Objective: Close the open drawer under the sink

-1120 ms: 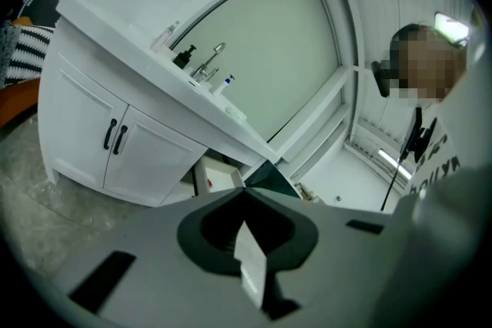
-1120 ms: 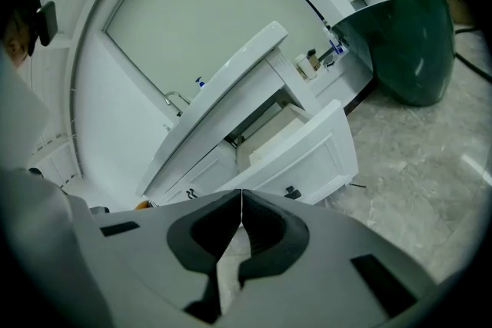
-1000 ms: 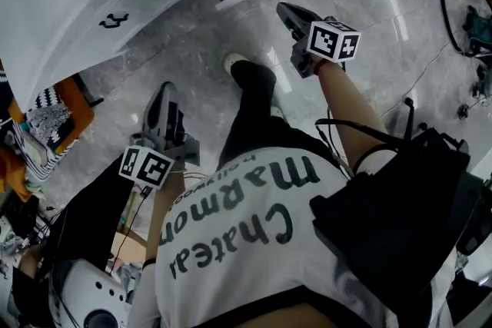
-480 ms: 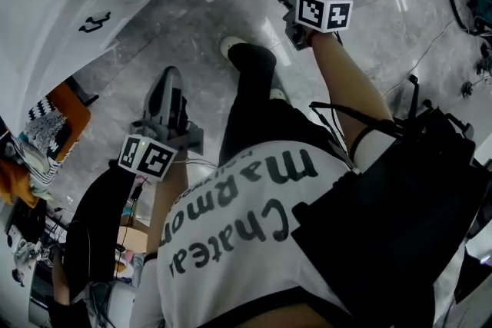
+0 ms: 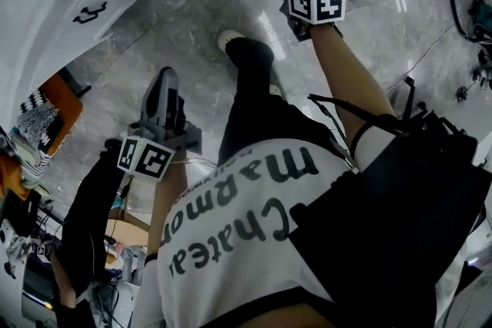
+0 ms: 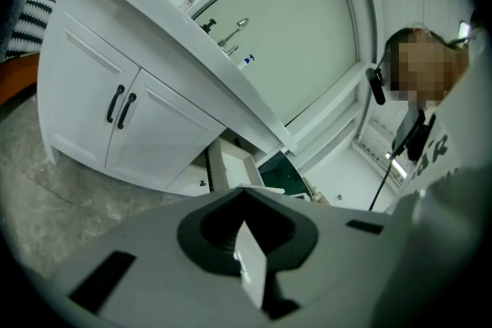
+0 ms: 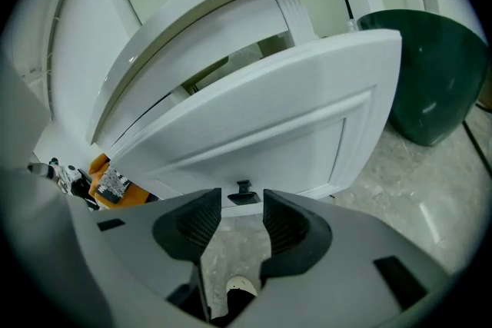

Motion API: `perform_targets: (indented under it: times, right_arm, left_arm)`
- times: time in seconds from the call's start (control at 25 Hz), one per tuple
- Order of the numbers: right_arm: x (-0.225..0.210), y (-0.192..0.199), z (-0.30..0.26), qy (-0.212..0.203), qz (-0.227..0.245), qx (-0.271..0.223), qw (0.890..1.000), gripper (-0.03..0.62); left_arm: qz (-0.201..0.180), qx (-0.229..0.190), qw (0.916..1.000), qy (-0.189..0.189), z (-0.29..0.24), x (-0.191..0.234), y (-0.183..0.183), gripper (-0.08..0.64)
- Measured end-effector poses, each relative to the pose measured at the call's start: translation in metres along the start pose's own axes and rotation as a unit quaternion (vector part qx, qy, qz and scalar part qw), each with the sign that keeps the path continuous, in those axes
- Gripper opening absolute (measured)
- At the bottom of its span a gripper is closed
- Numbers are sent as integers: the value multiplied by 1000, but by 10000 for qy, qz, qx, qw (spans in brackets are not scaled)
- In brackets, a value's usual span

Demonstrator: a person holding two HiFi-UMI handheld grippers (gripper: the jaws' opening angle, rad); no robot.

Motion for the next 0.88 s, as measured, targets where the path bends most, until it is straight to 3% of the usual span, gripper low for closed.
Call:
perform_targets:
  times: [0.32, 0.88]
  right_arm:
    - [0, 3, -8, 261, 302, 252, 9989, 135]
    - [0, -1, -15, 439, 85, 38, 9990, 130]
  left_arm:
    - [33, -94, 9999, -46, 4, 3, 1, 9]
    - [156, -150, 9995, -210, 14, 19, 10, 8]
Point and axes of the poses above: the fingertips, and each gripper's own axes: z backward along the fingers, x to its left, y out of its underside, the point moved 3 cm from there along z, backward along the fingers, and after that the axes turned 11 degrees about -x, right-handed, at the moved point
